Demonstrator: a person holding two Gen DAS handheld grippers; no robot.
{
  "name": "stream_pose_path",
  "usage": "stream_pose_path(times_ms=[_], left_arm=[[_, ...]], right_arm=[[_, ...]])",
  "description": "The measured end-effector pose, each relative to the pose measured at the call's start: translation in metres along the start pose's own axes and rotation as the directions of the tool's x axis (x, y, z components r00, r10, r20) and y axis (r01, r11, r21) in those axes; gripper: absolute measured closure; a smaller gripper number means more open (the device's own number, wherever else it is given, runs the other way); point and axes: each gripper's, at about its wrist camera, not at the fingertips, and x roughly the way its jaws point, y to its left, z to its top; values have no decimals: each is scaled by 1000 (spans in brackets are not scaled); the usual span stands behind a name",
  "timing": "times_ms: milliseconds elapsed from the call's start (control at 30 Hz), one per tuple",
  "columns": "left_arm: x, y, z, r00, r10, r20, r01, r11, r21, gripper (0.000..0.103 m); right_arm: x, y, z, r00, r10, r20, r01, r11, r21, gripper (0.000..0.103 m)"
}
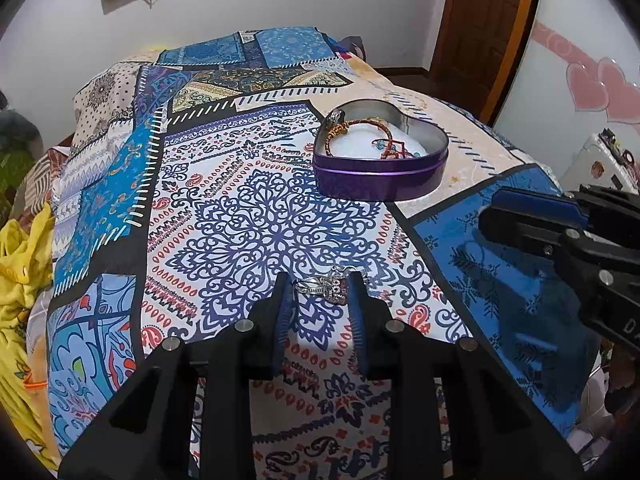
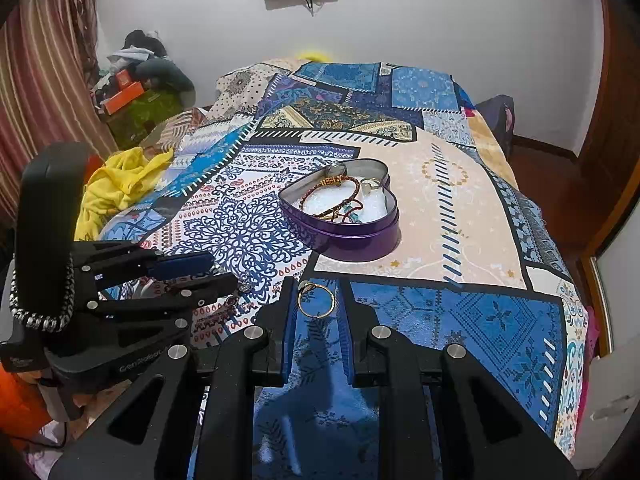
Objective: Organize jewelry
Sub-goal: 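Carry the gold ring over the tin with the right tool while the left tool grasps a silver ring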
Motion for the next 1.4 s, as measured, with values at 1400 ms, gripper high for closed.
stream_pose_path(times_ms=[1400], left_arm=[[-14, 22, 43, 997, -48, 55, 50, 998, -29, 68]], right_arm=[[1, -18, 32, 997, -19, 80, 18, 1000, 13, 86]])
